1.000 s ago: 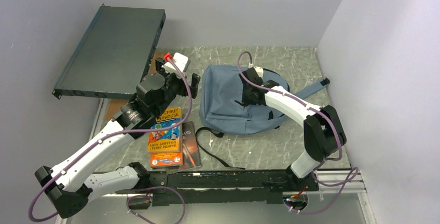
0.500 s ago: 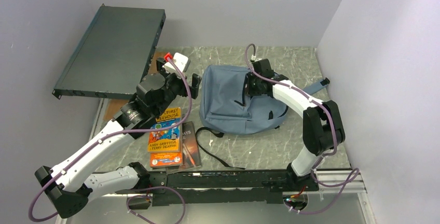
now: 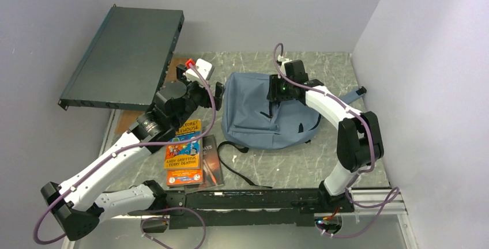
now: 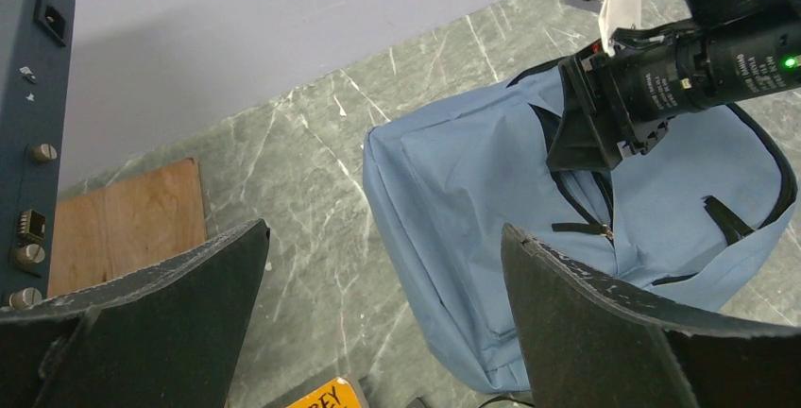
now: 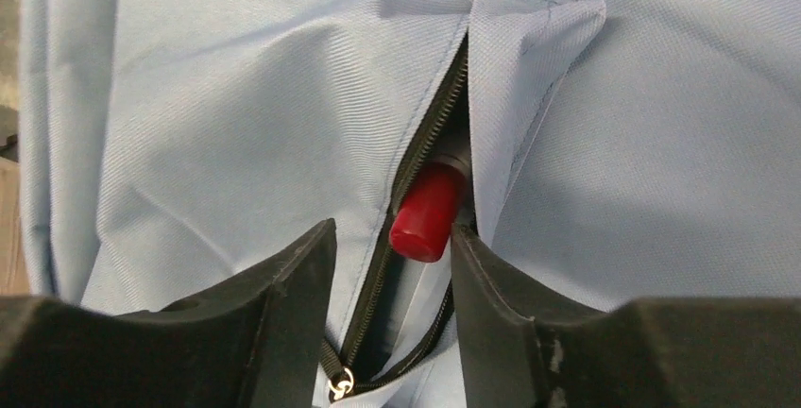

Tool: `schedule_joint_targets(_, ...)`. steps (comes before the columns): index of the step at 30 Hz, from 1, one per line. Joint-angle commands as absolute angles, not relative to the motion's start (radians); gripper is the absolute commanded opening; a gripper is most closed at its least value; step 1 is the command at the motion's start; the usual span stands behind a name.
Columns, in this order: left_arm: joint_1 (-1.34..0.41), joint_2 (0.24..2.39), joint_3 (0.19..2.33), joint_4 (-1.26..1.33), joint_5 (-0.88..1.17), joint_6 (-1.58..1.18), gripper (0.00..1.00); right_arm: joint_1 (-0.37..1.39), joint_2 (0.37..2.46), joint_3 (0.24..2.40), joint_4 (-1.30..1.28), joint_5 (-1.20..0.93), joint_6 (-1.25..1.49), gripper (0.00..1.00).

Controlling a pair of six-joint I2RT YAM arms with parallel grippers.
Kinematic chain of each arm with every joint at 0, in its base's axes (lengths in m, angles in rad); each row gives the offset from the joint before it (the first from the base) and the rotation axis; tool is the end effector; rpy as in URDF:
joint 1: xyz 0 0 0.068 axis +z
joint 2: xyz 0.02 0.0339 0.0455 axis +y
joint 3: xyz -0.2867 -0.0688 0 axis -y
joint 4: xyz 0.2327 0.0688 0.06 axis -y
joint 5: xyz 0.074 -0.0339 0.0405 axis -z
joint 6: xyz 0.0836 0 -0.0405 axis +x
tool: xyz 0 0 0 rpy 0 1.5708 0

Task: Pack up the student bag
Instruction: Place the stationery in the student bag, then pick up the stationery from the center of the board.

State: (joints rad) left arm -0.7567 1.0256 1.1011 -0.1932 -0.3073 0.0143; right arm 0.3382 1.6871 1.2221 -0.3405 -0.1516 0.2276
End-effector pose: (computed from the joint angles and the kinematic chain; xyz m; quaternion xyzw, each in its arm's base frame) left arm 0.2002 -0.1542 0.4180 0.1835 0.7227 -0.1315 0.6533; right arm 0.3700 0.1435 0.2346 -0.0794 0.9220 0.1714 0.3379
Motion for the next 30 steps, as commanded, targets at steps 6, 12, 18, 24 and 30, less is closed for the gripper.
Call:
schedule_joint_targets(6,-0.757,1.035,1.146,-0.175,-0.277,-0.025,0.98,0.350,1.534,1.200,-0.360,-0.137,0.186,0.55)
schedule_joint_targets(12,-0.756,1.043,1.145,-0.176,-0.276,-0.031,0.98,0.395,1.491,1.182,-0.386,-0.162,0.186,0.54)
schedule_joint_targets(18,-0.757,1.034,1.137,-0.169,-0.290,-0.028,0.98,0.650,1.398,1.033,-0.239,-0.204,0.201,0.55)
schedule_joint_targets(24,-0.757,1.009,1.121,-0.152,-0.333,-0.016,1.00,0.891,1.333,0.822,0.042,-0.160,0.362,0.57)
schedule_joint_targets(30,-0.757,0.978,1.097,-0.124,-0.363,-0.012,1.00,1.062,1.405,0.815,0.062,0.041,0.493,0.55)
